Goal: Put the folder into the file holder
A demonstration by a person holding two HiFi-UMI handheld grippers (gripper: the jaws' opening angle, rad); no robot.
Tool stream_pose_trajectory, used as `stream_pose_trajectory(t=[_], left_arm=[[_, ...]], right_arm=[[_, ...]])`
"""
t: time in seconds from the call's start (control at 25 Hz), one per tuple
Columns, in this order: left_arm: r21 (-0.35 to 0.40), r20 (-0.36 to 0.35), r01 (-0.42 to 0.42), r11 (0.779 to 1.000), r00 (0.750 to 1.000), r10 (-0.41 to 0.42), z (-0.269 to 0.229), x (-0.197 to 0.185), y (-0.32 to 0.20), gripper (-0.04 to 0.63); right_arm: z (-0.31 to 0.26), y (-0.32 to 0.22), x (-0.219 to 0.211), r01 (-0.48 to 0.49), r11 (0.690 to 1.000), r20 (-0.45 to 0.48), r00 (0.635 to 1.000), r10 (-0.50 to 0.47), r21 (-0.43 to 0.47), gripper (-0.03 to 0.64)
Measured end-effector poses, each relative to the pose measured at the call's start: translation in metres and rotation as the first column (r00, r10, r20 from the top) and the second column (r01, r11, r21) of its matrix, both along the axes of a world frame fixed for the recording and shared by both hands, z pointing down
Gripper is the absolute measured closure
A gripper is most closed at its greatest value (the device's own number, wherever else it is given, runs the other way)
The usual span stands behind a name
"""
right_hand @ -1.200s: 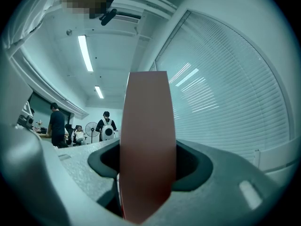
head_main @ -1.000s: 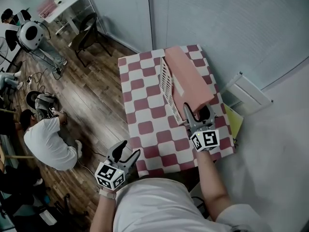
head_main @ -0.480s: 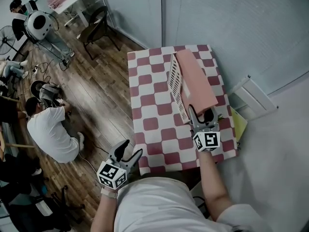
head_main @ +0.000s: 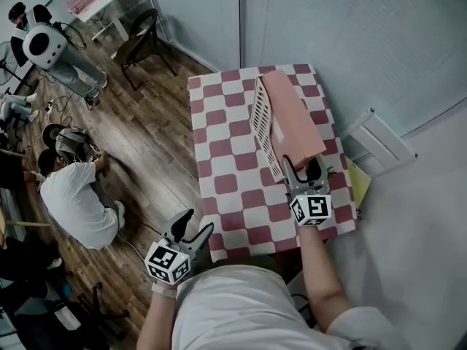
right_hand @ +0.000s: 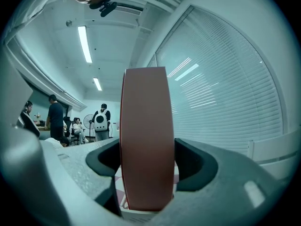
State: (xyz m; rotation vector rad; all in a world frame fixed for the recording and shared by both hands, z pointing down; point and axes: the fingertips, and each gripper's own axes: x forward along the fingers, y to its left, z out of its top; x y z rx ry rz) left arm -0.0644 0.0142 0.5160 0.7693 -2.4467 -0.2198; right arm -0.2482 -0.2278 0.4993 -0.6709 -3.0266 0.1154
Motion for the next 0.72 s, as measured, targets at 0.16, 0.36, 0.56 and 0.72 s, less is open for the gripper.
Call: stream_pose_trajectory(t=[0.16,0.36,0.56,0.72], left_arm=[[0.015,0.009,-0.027,1.0,1.0,0.027,0.0,-0.006,0.0,0.334],[0.043,0.029,-0.094,0.995,0.995,0.093,-0.004,-0.023,-0.009,0.334],[0.071,0.058,-0.186,0.98,0.982,0.182,-0.014,-0.044,-0.026,0.334],[0.086,0.079,-0.262,0.961,0.964,0.256,-0.019,-0.061,-0.042,0.334]], right_arm=[[-0.004,-0.005,0.007,-0.027,1.0,-0.002,1.0,0.027,0.012,0.302],[-0.019,-0.014,0.021,-0.057,0.998,0.002,0.998,0.057,0.008,0.302],[-0.04,-0.026,0.039,-0.106,0.994,0.003,0.994,0.106,-0.011,0.302],[-0.054,-0.037,0.056,-0.15,0.988,0.001,0.989,0.151,-0.034,0.302]])
